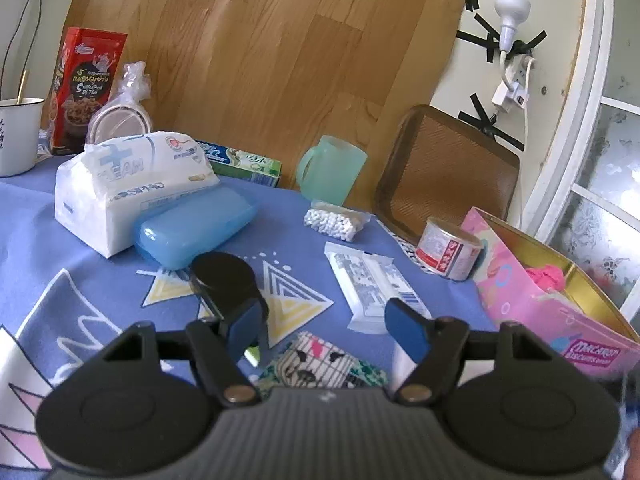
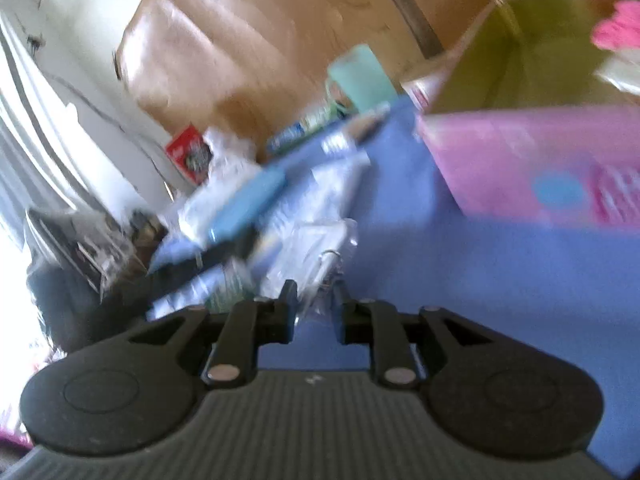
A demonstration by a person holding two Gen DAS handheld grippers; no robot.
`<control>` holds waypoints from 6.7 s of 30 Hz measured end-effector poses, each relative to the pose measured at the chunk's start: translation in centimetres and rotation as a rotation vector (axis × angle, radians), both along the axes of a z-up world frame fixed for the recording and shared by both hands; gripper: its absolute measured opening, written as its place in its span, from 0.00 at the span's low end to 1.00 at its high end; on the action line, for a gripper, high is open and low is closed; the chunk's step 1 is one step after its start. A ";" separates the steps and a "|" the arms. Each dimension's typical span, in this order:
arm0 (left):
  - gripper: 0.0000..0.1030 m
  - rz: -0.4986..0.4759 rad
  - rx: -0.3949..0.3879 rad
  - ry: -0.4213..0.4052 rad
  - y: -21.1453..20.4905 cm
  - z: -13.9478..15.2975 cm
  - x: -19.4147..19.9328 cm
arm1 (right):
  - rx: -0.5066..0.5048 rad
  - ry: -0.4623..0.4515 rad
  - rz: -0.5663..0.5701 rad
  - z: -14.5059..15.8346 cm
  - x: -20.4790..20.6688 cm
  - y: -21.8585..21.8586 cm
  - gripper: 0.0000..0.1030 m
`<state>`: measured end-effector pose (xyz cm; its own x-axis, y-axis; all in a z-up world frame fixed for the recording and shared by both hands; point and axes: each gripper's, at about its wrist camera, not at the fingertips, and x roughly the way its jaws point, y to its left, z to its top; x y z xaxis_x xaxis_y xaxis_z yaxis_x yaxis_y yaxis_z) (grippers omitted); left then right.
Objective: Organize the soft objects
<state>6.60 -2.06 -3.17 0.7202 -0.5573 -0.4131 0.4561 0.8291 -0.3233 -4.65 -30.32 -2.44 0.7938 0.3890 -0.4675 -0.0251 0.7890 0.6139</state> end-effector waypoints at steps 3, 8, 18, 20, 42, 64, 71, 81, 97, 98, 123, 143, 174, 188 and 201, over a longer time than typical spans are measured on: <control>0.68 0.004 -0.035 0.045 0.8 0.0 0.2 | -0.034 -0.007 -0.027 -0.6 -1.7 -0.1 0.29; 0.68 -0.031 -0.095 0.059 3.1 1.3 -2.1 | -0.158 -0.095 -0.066 1.1 -2.5 0.0 0.38; 0.59 -0.131 0.079 0.120 3.6 1.1 -7.4 | -0.184 -0.151 -0.027 0.1 -1.8 0.2 0.41; 0.57 -0.127 0.079 0.155 3.2 0.5 -6.5 | -0.179 -0.154 -0.024 0.0 -2.2 -0.2 0.41; 0.61 -0.239 -0.031 0.206 -3.6 2.0 -2.6 | -0.316 -0.165 0.078 -0.7 -2.7 1.7 0.67; 0.48 -0.448 0.023 -0.006 -15.2 8.2 -4.3 | -0.712 -0.336 -0.244 2.8 -5.3 -0.2 0.60; 0.50 -0.504 0.049 -0.087 -23.2 8.6 -3.9 | -0.692 -0.249 -0.429 3.4 -4.5 -5.9 0.61; 0.51 -0.447 0.038 -0.068 -19.5 7.8 -3.7 | -0.653 -0.227 -0.537 2.3 -5.2 -6.4 0.72; 0.54 -0.082 0.031 -0.054 -0.9 3.8 -2.5 | -0.579 -0.308 -0.190 1.7 -1.0 3.7 0.59; 0.54 -0.043 0.028 -0.037 0.1 3.3 -1.9 | -0.574 -0.297 -0.158 1.4 -0.4 4.4 0.59; 0.61 -0.003 -0.120 0.179 1.3 0.6 4.6 | -0.443 -0.175 -0.036 0.0 3.9 5.9 0.60; 0.61 -0.073 -0.088 0.133 1.0 -0.6 1.9 | -0.240 -0.124 0.089 -0.2 9.8 5.9 0.27; 0.67 -0.032 -0.178 0.141 2.9 -0.8 1.9 | -0.225 -0.292 0.262 0.3 4.3 7.2 0.48; 0.67 -0.053 -0.137 0.095 2.2 -0.4 1.3 | -0.225 -0.294 0.263 0.2 4.2 7.2 0.52; 0.67 -0.075 -0.143 0.103 2.3 -0.4 1.5 | -0.239 -0.281 0.257 0.1 4.4 7.4 0.57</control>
<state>8.05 0.23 -3.59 0.6325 -0.6660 -0.3956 0.4732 0.7365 -0.4834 -0.30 -22.95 -2.34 0.7947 0.4971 -0.3484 -0.3783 0.8544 0.3562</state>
